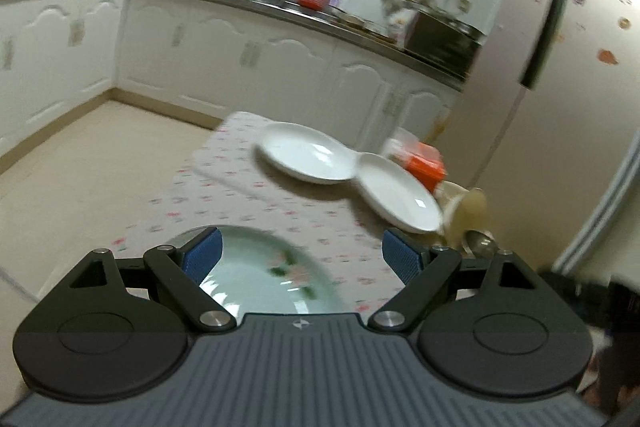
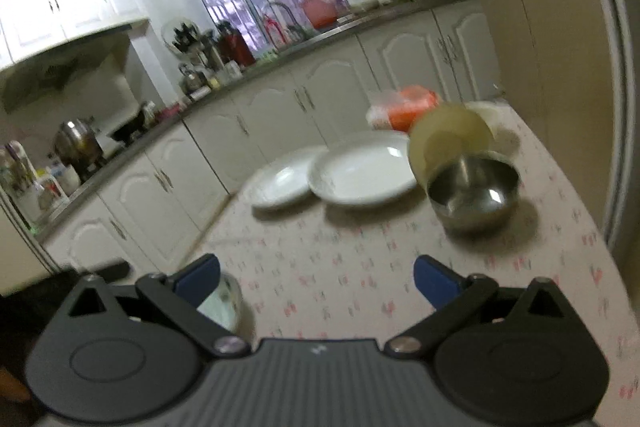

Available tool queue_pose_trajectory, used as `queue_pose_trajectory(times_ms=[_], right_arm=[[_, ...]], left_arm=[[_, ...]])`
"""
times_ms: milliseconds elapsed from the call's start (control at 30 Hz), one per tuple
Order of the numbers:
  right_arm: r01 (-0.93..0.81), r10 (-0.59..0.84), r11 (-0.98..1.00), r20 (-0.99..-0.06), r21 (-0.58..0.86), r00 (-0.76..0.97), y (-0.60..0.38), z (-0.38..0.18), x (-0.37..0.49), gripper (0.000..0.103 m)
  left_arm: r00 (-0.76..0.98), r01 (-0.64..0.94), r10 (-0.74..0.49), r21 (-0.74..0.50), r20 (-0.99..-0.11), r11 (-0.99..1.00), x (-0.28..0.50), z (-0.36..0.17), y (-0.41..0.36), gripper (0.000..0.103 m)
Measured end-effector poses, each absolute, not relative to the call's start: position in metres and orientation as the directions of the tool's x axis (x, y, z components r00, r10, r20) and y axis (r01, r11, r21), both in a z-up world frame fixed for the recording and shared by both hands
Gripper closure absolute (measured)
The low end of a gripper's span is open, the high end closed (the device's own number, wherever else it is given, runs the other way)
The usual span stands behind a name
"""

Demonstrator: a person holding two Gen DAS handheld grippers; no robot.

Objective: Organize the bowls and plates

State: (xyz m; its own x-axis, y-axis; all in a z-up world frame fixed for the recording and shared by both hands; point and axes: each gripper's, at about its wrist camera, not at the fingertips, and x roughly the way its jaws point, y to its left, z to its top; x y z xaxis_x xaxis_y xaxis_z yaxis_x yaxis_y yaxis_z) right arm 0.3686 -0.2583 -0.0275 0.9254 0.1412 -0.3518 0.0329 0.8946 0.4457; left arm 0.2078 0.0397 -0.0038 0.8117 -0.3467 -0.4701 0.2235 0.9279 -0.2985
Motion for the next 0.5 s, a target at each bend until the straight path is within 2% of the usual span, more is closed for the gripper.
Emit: queue_pose_trajectory(times_ms=[167,300,433,500], right_arm=[[-0.011,0.188,0.887,-0.339,0.461,0.922,-0.283,0.005,0.412,0.001],[-0.044,0.242,0.860,-0.330,0.509,0.912,-0.308,0.019,0.465,0.001],[-0.051,0.259,0.878,-0.381,0.477,0.888,-0.326,0.021,0.528,0.001],[-0.047,0.263,0.888,-0.421,0.457,0.868,-0.333,0.017,0.556,0.001]], left_arm=[[0.770,0.318,-0.403,-0.251,-0.494,0.914,0.238,0.006,-0.003,0.000],[0.729,0.353,-0.405,-0.203,-0.552,0.913,0.276,0.003,-0.036,0.000],[0.688,0.351,-0.420,-0.236,-0.591,0.906,0.316,-0.011,-0.054,0.000],[0.673,0.342,-0.411,-0.235,-0.614,0.910,0.336,-0.018,-0.063,0.003]])
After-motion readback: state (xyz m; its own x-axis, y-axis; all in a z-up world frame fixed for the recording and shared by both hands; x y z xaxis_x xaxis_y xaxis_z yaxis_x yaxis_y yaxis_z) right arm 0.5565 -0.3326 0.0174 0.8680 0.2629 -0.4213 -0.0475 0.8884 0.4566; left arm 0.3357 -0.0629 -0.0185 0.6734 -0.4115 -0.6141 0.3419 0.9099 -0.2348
